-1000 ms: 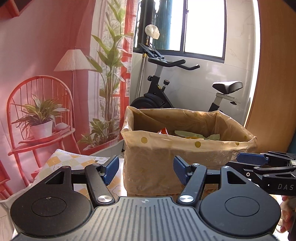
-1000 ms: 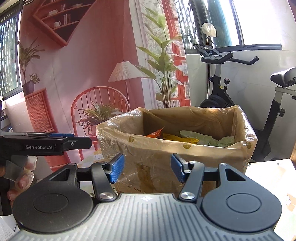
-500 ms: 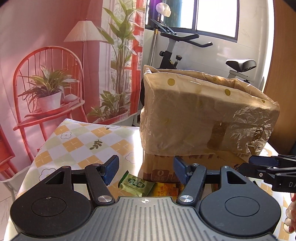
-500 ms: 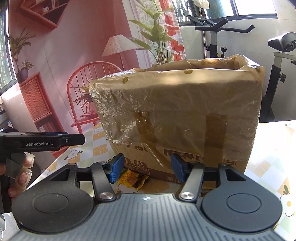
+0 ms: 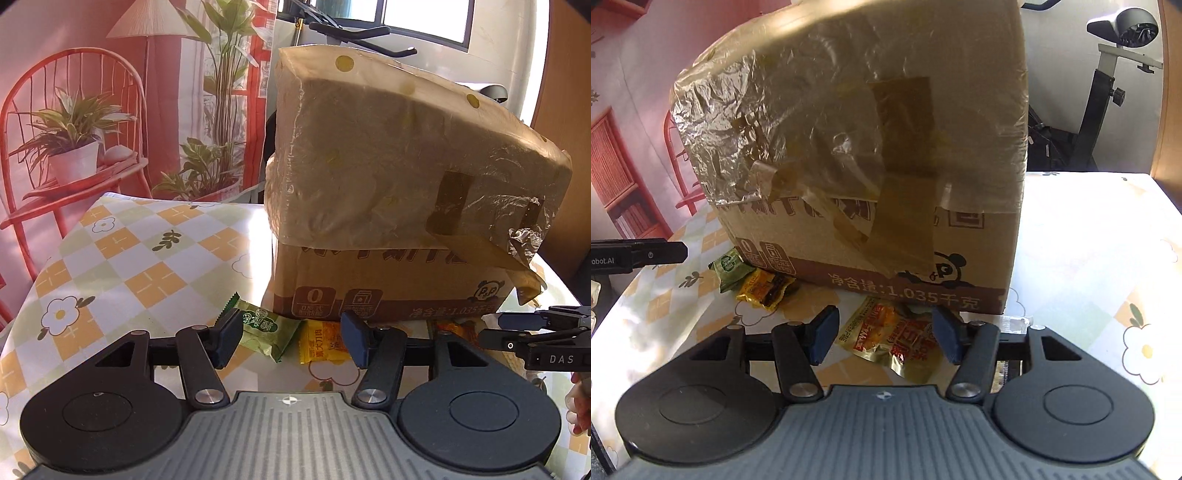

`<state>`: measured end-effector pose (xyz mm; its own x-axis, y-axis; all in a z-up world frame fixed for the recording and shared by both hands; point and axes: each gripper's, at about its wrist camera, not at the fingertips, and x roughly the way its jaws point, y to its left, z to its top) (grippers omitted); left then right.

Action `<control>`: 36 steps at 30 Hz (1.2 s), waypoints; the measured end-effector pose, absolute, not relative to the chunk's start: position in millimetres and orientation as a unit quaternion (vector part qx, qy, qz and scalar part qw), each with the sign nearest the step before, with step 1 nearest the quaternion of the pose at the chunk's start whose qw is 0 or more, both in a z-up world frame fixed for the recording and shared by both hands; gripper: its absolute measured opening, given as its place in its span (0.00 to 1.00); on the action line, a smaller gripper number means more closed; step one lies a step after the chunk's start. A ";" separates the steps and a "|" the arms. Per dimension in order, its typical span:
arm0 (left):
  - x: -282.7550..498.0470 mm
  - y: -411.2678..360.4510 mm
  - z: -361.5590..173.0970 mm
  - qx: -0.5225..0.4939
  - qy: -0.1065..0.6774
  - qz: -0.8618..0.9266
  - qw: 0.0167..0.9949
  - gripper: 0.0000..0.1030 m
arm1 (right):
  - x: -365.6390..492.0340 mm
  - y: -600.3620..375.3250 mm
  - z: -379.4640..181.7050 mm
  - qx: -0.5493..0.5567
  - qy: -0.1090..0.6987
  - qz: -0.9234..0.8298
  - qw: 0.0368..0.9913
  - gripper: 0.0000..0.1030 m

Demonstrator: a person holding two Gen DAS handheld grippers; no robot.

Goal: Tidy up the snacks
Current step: 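Lower both tools toward the remaining snacks beside the box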

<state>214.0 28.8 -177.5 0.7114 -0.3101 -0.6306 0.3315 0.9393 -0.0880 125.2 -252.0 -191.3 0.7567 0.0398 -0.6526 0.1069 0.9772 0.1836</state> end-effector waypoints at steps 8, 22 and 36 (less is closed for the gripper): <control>217.6 26.8 -198.9 0.008 0.357 -0.181 0.916 0.57 | 135.7 -243.2 -207.5 0.065 0.360 -0.024 0.930 0.65; 219.9 26.2 -206.9 0.001 0.359 -0.191 0.914 0.57 | 129.6 -247.6 -218.6 0.129 0.379 0.001 0.916 0.74; 216.3 23.3 -215.2 0.002 0.366 -0.202 0.908 0.57 | 105.8 -251.9 -206.2 0.119 0.347 -0.010 0.930 0.70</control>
<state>216.3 23.3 -215.2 0.6507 -0.3656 -0.6655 0.3679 0.9185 -0.1449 105.8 -251.9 -206.2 0.7589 0.0639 -0.6481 0.1018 0.9713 0.2150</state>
